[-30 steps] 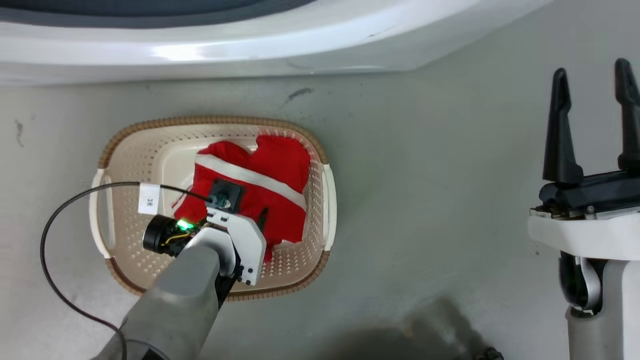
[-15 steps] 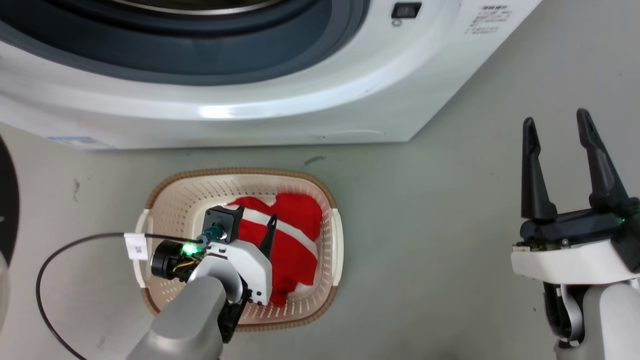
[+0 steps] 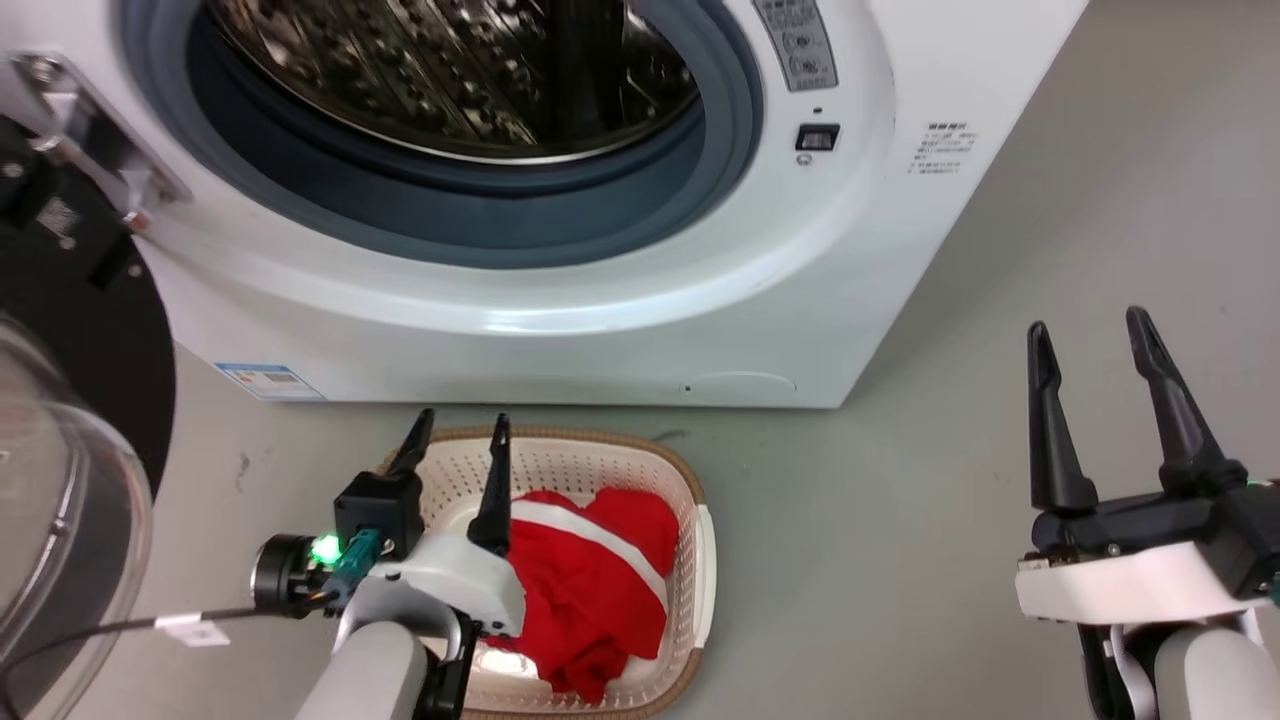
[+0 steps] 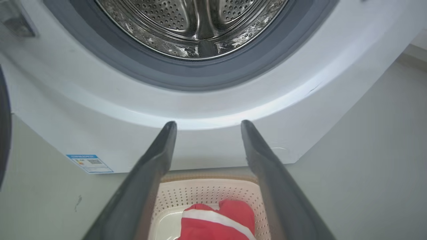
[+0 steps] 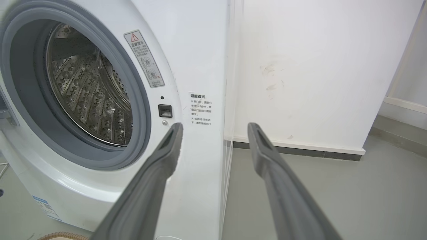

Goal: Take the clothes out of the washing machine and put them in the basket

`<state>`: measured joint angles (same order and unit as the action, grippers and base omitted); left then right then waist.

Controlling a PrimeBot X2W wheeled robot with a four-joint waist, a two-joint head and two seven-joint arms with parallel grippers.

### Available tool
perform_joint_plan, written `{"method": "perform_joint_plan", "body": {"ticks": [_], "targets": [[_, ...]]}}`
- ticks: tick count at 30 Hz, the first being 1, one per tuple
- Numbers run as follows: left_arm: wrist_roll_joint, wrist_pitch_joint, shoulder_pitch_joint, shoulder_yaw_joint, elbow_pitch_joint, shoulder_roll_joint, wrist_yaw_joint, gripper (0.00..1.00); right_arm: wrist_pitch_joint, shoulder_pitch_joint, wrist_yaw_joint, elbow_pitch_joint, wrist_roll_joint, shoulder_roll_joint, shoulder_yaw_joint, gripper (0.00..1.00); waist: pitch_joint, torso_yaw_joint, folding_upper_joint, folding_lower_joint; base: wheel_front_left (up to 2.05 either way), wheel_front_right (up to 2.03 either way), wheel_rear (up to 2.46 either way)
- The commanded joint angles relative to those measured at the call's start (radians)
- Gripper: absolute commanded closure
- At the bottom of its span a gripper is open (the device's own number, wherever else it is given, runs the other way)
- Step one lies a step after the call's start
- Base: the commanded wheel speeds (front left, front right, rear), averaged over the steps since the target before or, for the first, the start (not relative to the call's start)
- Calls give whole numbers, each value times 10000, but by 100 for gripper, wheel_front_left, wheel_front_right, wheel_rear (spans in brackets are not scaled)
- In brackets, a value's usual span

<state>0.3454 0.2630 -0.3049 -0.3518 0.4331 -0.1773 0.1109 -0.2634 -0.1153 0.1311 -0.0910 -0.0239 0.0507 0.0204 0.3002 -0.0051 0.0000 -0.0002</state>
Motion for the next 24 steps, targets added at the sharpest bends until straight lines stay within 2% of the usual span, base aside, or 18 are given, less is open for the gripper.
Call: {"method": "perform_joint_plan", "body": {"ticks": [1, 7, 14, 24], "targets": [[-333, 22, 334, 291, -422, 90, 59, 0, -18, 208, -7, 34, -2, -11, 15, 0, -422, 168, 0, 2, 0, 0, 0], [-1255, 24, 1315, 1368, -1915, 501, -16, 0, -19, 596, -7, 130, -14, -11, 13, 0, -1096, 257, 0, 2, 0, 0, 0], [-1850, 25, 2439, 2536, -3259, 985, -109, 0, -18, 1152, -7, 230, -121, -11, 10, 0, -1817, 249, 0, 2, 0, 0, 0], [-2540, 25, 3582, 3125, -3999, 1239, -202, 0, -19, 1849, -7, 376, -246, -11, 41, 0, -2536, 213, 0, 2, 0, 0, 0]]}}
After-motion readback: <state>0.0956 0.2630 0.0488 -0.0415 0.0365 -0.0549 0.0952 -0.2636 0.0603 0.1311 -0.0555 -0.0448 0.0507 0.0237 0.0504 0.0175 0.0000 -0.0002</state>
